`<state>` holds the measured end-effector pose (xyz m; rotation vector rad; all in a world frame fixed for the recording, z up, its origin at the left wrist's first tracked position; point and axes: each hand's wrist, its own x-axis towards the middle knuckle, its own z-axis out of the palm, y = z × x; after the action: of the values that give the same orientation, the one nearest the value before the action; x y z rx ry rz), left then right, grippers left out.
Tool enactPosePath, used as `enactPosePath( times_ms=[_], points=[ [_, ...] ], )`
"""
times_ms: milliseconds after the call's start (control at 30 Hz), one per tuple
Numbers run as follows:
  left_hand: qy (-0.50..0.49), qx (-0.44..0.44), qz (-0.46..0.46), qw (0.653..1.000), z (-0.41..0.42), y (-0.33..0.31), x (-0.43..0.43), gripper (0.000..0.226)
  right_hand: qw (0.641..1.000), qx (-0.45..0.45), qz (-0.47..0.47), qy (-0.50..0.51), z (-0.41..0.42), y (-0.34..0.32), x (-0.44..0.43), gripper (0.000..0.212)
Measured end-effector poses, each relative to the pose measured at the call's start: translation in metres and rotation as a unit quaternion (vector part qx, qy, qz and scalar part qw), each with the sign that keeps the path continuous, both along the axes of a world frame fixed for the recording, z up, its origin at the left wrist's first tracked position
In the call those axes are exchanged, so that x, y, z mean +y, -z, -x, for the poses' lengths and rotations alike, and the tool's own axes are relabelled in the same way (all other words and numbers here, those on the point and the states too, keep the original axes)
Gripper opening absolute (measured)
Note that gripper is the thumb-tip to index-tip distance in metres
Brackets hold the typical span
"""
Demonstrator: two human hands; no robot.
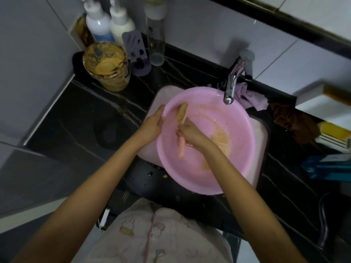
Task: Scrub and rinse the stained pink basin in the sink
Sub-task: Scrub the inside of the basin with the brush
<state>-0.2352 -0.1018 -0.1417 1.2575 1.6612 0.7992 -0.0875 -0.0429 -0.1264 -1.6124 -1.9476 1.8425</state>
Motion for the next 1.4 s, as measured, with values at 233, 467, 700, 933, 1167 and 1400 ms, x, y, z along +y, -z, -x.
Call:
enactPosePath(
  times_ms=[233,467,700,933,1167,1400],
  points=[
    [-0.008,0.033,-0.001,0.999,-0.001,0.006,0.001,0.036,0.829,-0.3,-0.351,-0.314,-0.088,0.001,0.026,0.067],
    [-0.034,0.035,-0.041,0.998,-0.015,0.002,-0.005,0.049,0.696,-0.427,-0.451,-0.361,-0.112,-0.005,0.077,0.06],
    [-0.035,0.076,-0.039,0.996,-0.016,0.001,-0.002,0.054,0.653,-0.423,-0.498,-0.383,-0.1,-0.003,0.091,0.057],
    [-0.032,0.111,-0.022,0.993,-0.018,-0.001,0.0,0.057,0.732,-0.459,-0.377,-0.333,-0.116,-0.009,0.083,0.05],
    [-0.032,0.142,0.0,0.989,-0.018,-0.001,0.002,0.058,0.863,-0.354,-0.258,-0.25,-0.091,0.037,0.044,0.061],
    [-0.04,0.13,-0.016,0.991,-0.02,0.001,0.0,0.054,0.897,-0.422,-0.068,-0.115,-0.113,0.038,-0.033,0.048]
  ],
)
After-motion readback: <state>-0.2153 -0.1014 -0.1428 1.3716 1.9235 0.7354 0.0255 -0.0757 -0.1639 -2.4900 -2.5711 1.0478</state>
